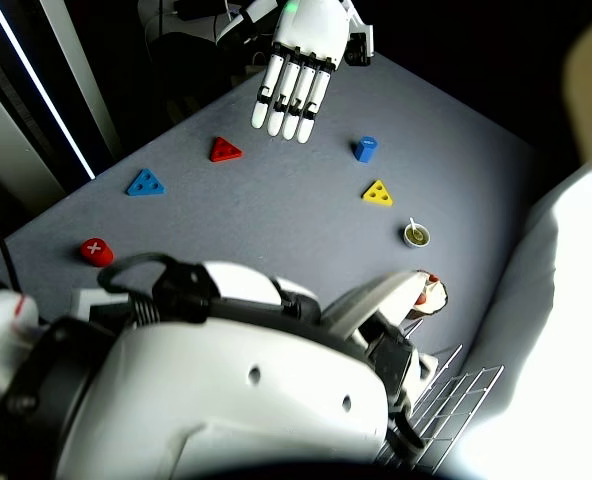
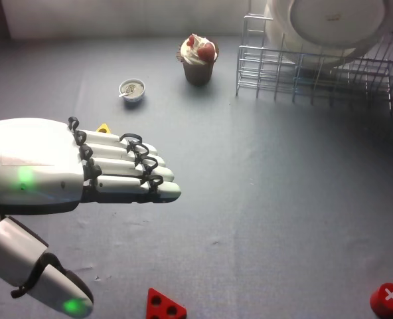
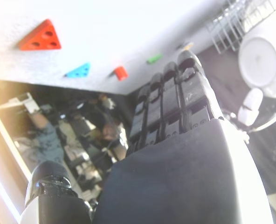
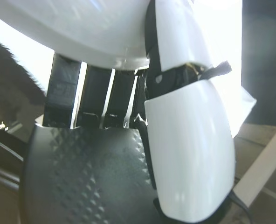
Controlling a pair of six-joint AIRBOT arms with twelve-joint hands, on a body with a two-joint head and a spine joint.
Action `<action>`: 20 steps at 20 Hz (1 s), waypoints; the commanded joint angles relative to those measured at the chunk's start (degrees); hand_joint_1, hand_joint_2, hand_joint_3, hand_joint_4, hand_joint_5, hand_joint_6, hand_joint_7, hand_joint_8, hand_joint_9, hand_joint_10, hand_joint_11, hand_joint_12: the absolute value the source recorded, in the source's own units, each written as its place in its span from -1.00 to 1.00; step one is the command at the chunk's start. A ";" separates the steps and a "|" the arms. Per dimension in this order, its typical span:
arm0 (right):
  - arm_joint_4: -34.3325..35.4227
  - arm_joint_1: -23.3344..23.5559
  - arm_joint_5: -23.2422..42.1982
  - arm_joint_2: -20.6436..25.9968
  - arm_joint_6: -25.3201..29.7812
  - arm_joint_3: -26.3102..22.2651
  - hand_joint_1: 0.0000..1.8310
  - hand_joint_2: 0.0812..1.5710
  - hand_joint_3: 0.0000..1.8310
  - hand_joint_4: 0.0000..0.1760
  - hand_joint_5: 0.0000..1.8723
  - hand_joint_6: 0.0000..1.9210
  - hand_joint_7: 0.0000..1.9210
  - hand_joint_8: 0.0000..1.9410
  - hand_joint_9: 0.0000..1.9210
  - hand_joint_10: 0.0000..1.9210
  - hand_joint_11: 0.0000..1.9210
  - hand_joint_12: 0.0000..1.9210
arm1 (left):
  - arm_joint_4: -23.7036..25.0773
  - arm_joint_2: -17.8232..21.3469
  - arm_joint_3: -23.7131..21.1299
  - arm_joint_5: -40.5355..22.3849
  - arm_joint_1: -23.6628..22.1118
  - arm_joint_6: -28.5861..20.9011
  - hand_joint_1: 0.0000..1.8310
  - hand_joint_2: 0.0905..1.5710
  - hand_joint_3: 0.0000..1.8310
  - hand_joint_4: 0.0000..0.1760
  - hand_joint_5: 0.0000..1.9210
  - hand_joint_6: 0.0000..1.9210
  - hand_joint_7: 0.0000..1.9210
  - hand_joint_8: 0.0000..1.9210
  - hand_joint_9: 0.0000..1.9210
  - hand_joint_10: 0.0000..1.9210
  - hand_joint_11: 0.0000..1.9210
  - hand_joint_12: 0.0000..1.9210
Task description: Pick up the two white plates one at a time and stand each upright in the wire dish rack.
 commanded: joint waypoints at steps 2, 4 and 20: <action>1.27 0.02 8.45 -0.22 1.14 0.69 0.64 0.30 -1.00 -1.00 -0.04 0.01 0.14 -0.37 0.24 -0.36 0.02 0.42 | -3.76 0.48 0.07 -4.28 -0.20 -0.10 -0.99 0.10 -1.00 -1.00 -0.94 -1.00 -0.92 -1.00 -0.92 -1.00 -0.87 -0.99; 0.57 -0.38 8.62 -0.88 1.15 1.18 0.64 0.30 -1.00 -1.00 -0.01 -0.05 0.17 -0.42 0.26 -0.39 0.01 0.43 | -3.76 0.57 0.08 -4.18 -0.20 -0.10 -0.98 0.10 -1.00 -1.00 -0.94 -1.00 -0.92 -1.00 -0.92 -1.00 -0.88 -0.99; 0.41 -6.08 11.54 -5.72 1.63 5.70 0.64 0.28 -1.00 -1.00 0.03 -0.05 0.19 -0.48 0.27 -0.43 0.05 0.37 | -4.07 0.64 -0.81 -5.83 -0.18 -0.10 -0.99 0.10 -1.00 -1.00 -0.92 -0.99 -0.90 -0.99 -0.90 -0.99 -0.86 -0.99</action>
